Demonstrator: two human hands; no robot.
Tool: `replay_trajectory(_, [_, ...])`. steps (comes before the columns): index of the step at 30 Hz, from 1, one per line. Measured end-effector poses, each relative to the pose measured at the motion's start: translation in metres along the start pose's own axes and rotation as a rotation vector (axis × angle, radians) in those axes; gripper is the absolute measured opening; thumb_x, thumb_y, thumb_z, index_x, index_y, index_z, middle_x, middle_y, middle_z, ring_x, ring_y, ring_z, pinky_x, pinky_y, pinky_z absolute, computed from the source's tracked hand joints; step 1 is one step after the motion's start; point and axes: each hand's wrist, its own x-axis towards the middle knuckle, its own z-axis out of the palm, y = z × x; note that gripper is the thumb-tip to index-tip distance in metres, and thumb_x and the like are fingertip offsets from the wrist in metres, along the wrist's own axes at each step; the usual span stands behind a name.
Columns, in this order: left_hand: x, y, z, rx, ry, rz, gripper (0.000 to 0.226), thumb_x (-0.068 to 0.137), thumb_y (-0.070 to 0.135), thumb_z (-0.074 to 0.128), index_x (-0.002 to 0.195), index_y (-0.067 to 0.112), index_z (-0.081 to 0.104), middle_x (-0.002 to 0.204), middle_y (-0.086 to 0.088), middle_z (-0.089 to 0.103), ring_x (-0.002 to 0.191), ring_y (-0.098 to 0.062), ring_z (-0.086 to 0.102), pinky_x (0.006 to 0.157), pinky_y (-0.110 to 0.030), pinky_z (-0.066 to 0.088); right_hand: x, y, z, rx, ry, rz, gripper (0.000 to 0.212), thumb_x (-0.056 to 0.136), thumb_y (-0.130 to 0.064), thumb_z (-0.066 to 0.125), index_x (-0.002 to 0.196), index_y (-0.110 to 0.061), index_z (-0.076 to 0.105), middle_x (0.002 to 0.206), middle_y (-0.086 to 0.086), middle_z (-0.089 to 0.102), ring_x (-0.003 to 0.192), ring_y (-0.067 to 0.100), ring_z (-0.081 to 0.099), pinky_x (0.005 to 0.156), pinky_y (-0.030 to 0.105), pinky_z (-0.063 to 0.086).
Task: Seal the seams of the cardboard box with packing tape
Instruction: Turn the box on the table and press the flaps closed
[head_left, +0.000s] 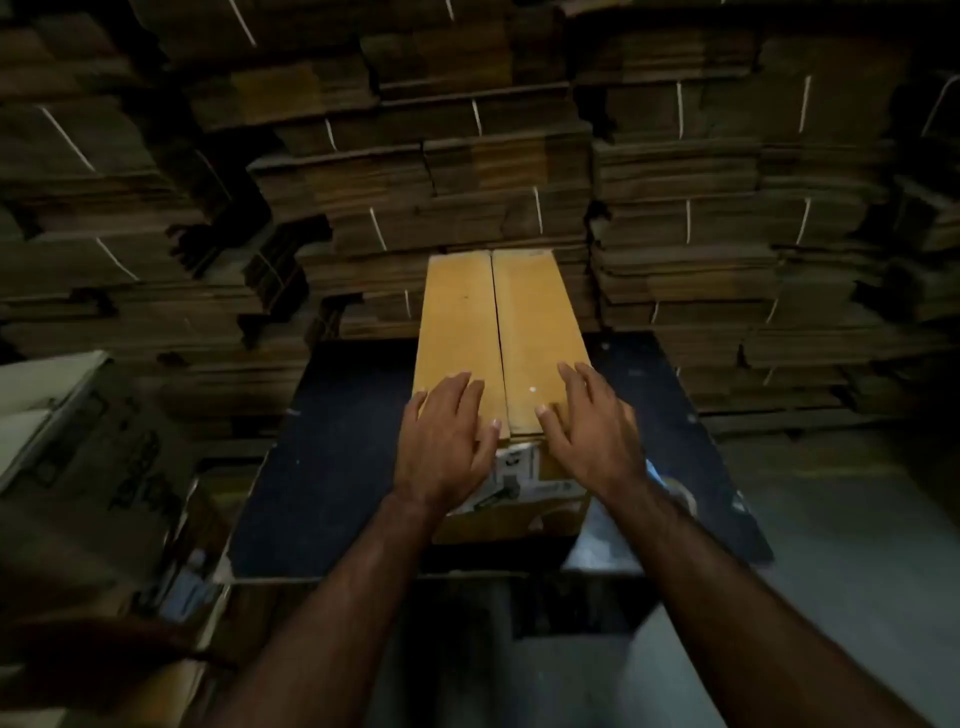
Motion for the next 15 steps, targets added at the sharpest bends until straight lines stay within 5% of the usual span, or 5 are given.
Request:
replay_trajectory(8, [-0.034,-0.007,0.031,0.052,-0.093,-0.022,0.065,0.102,0.053,0.022,0.154,0.015,0.033,0.163,-0.005,0.026,0.151,-0.019,0.018,0.122,-0.048,0.012,-0.018,0.019,0.018,-0.049,-0.105,0.014,0.062,0.101,-0.053,0.029,0.151,-0.016,0.029,0.161,0.009,0.023,0.149,0.024,0.016,0.116,0.049,0.019])
replay_trajectory(15, [-0.026,-0.003,0.029,0.045,-0.096,-0.065,0.068,0.101,0.056,0.02,0.155,0.016,0.031,0.164,-0.004,0.025,0.151,-0.018,0.019,0.121,-0.049,0.013,-0.005,0.017,0.02,-0.071,-0.126,0.018,0.067,0.099,-0.058,0.024,0.153,-0.017,0.026,0.163,0.01,0.017,0.15,0.023,0.012,0.118,0.049,0.015])
